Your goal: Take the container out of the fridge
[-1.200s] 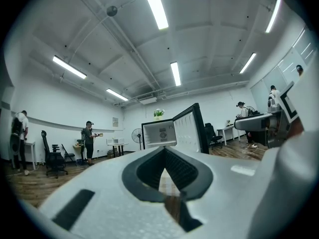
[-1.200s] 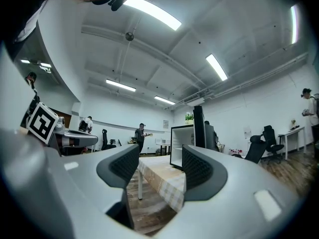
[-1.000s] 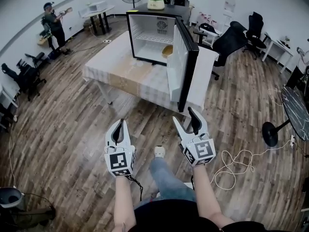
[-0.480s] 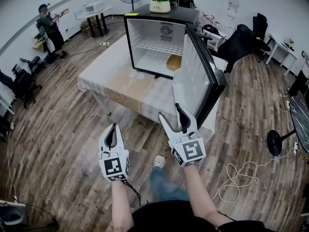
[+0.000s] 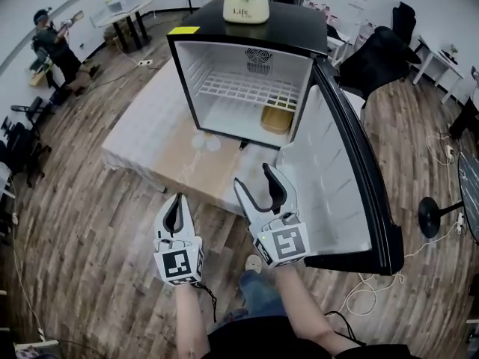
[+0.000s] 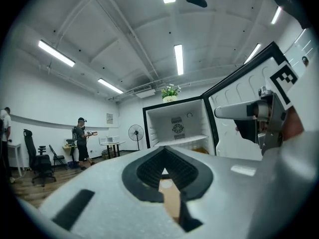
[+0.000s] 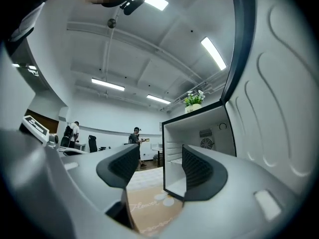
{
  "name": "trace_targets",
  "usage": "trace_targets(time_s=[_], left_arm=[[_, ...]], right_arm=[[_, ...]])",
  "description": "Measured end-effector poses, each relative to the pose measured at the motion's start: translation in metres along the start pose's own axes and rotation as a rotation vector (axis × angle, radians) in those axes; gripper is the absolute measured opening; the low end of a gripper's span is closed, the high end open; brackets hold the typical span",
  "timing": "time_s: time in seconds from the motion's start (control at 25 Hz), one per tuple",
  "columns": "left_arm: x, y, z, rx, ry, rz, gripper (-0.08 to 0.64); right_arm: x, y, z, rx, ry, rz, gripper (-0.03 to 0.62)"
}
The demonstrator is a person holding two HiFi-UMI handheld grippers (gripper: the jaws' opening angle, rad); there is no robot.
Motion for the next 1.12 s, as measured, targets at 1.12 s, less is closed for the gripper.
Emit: trace_targets(time_s=[1.12], left_arm=[[0.218,0.004,0.01,-0.043,-0.283,0.01,0.008]], right_arm=[[0.135,-0.057,0.081,-0.463,-0.117,-0.54,0.262]])
Point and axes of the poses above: the fingertips, and each gripper's own axes: x forward along the fingers, z to its right, y out of its top, the point moved 8 cm from there along -x, backward along the fingers, and after that the axes turned 3 degrees about y, right-handed, at the moved point
